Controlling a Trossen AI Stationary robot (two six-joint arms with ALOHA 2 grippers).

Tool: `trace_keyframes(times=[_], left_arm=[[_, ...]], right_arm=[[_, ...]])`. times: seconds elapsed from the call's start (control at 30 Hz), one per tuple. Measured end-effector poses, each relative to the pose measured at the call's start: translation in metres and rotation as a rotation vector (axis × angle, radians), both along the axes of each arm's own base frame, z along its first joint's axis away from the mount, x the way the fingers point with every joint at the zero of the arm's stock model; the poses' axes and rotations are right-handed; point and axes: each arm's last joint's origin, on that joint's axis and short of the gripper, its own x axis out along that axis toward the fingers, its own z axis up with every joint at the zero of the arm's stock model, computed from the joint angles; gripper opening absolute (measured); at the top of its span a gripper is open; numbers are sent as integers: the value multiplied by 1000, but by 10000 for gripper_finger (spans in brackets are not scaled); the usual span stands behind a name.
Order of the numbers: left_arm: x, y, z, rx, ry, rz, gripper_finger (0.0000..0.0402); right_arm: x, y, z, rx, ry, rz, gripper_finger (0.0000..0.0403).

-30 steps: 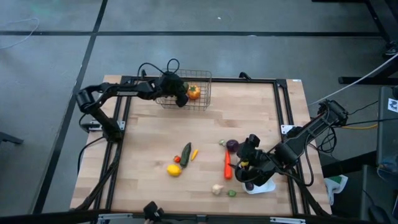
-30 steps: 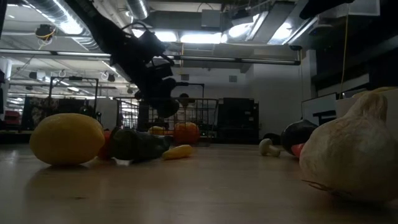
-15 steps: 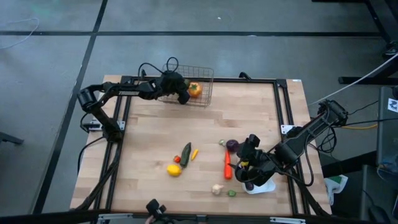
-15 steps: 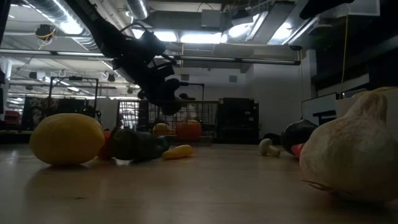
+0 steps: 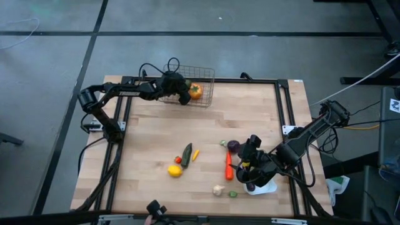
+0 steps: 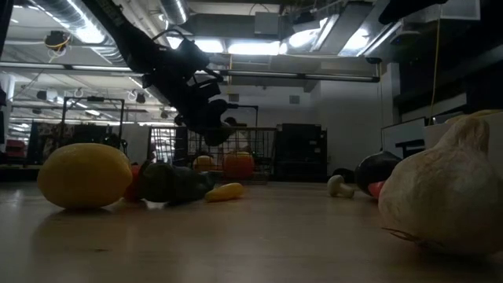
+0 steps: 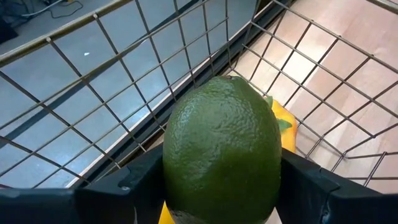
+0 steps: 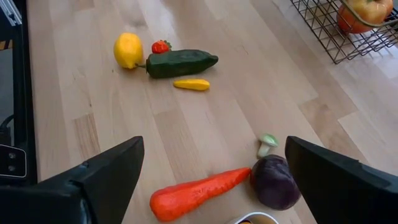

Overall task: Sort produce into baskets
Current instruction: Put the lime into the mesh basket, then put the plum into the white bin

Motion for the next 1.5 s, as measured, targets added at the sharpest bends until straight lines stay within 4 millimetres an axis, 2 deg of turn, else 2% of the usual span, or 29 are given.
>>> trace_keyframes(times=[1.17, 1.3, 1.5], left_arm=[[1, -1, 1, -30, -34, 34, 240], [0, -1, 0, -37, -22, 33, 257], [-2, -3, -3, -58, 11, 34, 307]], right_arm=[[0, 0, 0, -2, 3, 4, 388], [0, 0, 0, -2, 3, 4, 388], [0, 0, 0, -2, 3, 4, 388]])
